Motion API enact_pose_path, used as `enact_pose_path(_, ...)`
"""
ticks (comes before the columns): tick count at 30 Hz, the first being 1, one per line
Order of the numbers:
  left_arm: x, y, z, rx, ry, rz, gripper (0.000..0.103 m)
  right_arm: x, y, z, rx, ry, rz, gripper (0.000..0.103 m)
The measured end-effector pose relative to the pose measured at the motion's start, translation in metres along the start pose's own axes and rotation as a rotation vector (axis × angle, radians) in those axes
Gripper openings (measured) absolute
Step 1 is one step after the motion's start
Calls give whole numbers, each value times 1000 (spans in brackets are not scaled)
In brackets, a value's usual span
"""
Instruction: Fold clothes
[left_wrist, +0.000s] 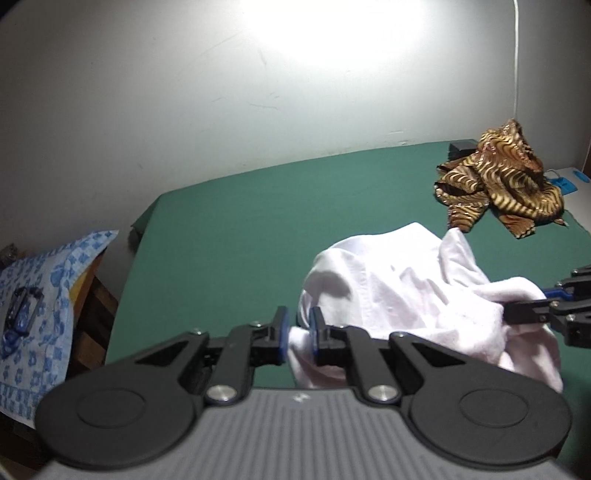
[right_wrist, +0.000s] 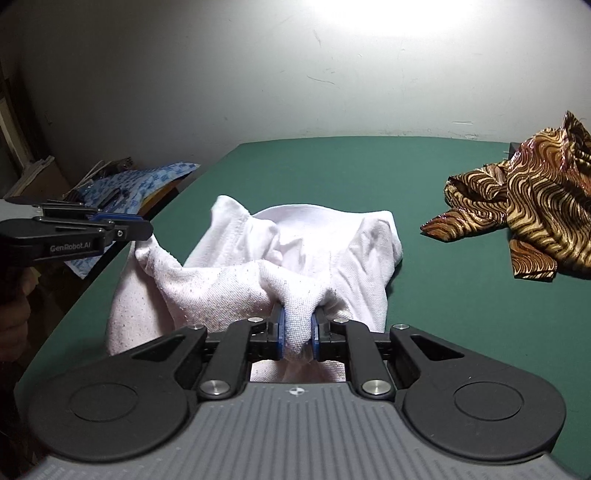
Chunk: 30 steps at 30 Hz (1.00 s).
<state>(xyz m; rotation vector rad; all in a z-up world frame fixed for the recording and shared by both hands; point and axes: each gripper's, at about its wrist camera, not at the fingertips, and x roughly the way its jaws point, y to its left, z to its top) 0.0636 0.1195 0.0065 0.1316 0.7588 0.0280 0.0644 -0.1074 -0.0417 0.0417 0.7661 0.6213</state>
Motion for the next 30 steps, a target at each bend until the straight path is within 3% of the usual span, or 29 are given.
enact_pose_path(6, 46, -4, -8, -9, 91, -28, 8, 15, -19, -13, 103, 30, -21, 18)
enact_pose_path(8, 51, -9, -10, 5, 97, -36, 8, 6, -27, -17, 168, 7, 21, 25)
enact_pose_path(10, 53, -12, -10, 10, 88, -42, 8, -9, -34, -21, 215, -23, 54, 42)
enact_pose_path(11, 54, -11, -9, 4, 88, -43, 9, -17, -34, -23, 219, -37, 56, 43)
enact_pose_path(13, 47, -4, -11, -3, 82, -29, 10, -28, -29, -30, 153, -24, 40, 43)
enact_pose_path(18, 17, 19, -22, -10, 50, 33, 30, -31, -1, -60, -53, 85, 29, 43)
enact_pose_path(20, 3, 26, -33, -12, 54, 55, 30, -27, 2, -68, -51, 93, 27, 27)
enact_pose_path(21, -4, 28, -42, -10, 71, 61, 31, -26, 1, -69, -27, 97, 40, 6)
enact_pose_path(25, -25, 19, -78, 23, 131, 46, 31, -52, -6, -63, 114, -31, 79, 5)
enact_pose_path(28, -33, 5, -97, 18, 153, 1, 37, -57, -21, -75, 220, 7, 18, 5)
enact_pose_path(30, -31, -4, -101, -6, 173, -40, 37, -58, -21, -79, 213, 13, -16, 5)
